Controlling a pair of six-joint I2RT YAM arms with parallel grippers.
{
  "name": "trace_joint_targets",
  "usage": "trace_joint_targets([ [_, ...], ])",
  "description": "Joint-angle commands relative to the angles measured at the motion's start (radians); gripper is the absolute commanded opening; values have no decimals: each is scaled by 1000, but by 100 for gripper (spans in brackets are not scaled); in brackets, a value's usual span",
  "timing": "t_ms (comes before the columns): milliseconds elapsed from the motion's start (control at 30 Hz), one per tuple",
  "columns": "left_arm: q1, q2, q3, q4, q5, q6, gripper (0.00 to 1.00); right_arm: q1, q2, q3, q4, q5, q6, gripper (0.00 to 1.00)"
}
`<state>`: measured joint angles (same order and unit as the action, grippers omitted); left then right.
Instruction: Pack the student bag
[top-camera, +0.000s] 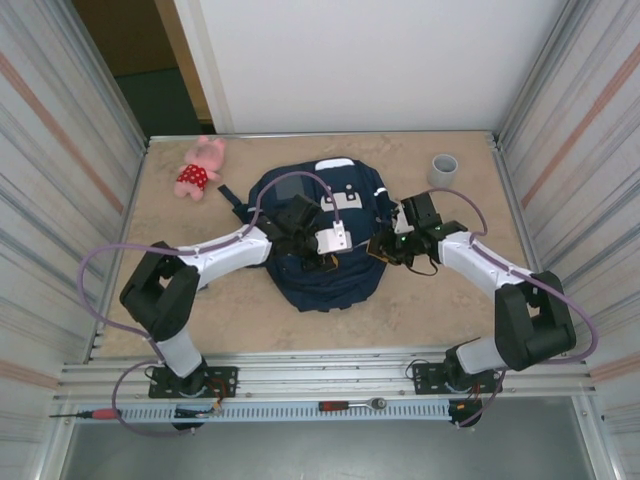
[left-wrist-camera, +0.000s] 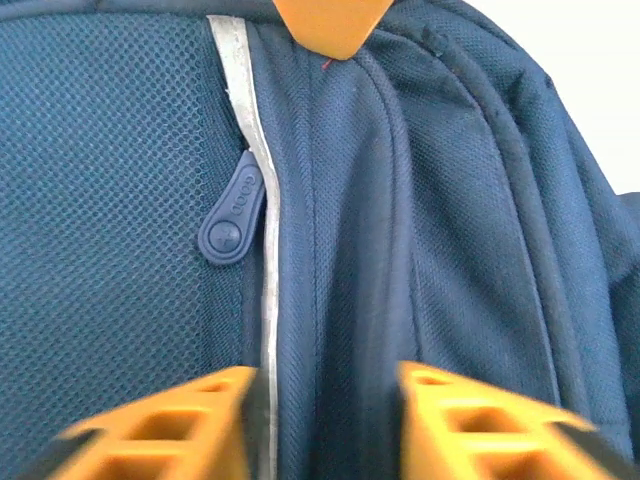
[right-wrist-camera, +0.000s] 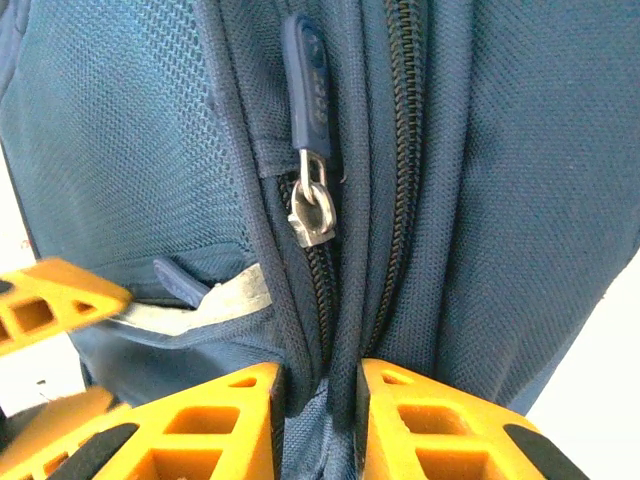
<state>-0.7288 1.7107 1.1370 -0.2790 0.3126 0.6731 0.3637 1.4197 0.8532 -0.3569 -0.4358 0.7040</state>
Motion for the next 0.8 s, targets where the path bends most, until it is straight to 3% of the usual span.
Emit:
trace_joint_targets([
  [0, 6, -44, 16, 44, -22, -10, 18, 56, -53, -23, 58, -6, 10, 24],
  [33, 13, -69, -3, 42, 5, -11, 10, 60, -84, -27, 54, 5, 5, 27],
  [133, 49, -155, -58, 36, 127, -43, 1, 57, -193, -24, 24, 49, -66, 39],
  [233, 92, -238, -126, 82, 254, -88, 0, 46, -281, 0, 1, 57, -226, 48],
  [333, 111, -312, -201, 133, 362, -81, 0, 11, -318, 40, -34, -23, -493, 53],
  [467, 118, -361, -249, 134, 433, -26, 0, -44, -257, 130, -164, -152, -893, 62],
  [600, 131, -372, -263, 130, 474, 24, 0, -74, -118, 255, -348, -238, -1282, 63],
  [767, 136, -375, -258, 97, 493, 83, 0, -83, -11, 304, -372, -284, -1536, 62],
])
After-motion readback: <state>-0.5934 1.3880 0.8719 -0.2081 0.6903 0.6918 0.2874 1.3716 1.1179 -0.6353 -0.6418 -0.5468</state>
